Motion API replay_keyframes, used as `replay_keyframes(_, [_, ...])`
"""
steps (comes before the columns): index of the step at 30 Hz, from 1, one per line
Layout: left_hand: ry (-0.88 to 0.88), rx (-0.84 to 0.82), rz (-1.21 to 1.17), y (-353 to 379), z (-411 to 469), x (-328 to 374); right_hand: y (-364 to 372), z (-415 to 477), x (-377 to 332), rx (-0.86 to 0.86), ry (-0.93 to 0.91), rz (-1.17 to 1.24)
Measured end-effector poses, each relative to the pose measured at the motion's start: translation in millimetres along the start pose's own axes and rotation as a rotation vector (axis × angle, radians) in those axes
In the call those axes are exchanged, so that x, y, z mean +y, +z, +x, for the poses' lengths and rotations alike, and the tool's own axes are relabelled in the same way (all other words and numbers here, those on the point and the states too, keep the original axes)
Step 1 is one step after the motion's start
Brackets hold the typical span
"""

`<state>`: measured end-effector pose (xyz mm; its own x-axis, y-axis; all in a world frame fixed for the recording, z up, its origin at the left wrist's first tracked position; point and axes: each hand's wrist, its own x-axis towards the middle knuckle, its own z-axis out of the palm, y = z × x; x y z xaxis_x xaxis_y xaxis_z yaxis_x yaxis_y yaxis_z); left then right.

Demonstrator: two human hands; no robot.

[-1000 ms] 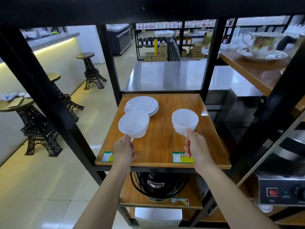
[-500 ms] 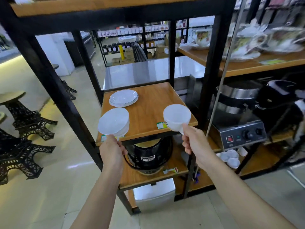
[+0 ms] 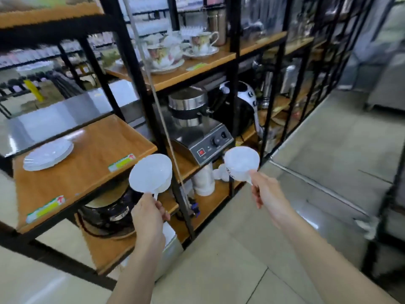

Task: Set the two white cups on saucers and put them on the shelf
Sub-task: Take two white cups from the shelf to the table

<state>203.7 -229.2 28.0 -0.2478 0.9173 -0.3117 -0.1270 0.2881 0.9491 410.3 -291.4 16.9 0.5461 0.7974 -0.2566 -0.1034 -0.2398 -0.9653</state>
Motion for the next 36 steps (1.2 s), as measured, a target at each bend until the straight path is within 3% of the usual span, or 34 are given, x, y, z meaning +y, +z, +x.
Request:
replay_keyframes(7, [-0.019, -0.274, 0.138, 132.9, -76.7, -32.1, -162.7, -25.2, 11.9, 0.354, 0.003, 0.095])
replay_keyframes(10, [-0.012, -0.437, 0.084, 196.2, -120.6, -55.9, -237.0, -41.7, 19.6, 0.488, 0.003, 0.097])
replay_keyframes(19, [-0.081, -0.759, 0.115, 354.5, -269.9, -124.4, -434.2, -73.8, 53.4, 0.737, 0.068, 0.218])
replay_keyframes(28, [-0.247, -0.86, 0.21, 451.7, -343.9, -175.1, -547.3, -70.7, 85.3, 0.89, 0.143, 0.329])
replay_keyframes(36, [-0.28, -0.904, 0.356, 550.6, -366.2, -230.2, -619.3, -24.5, 107.4, 0.947, 0.23, 0.387])
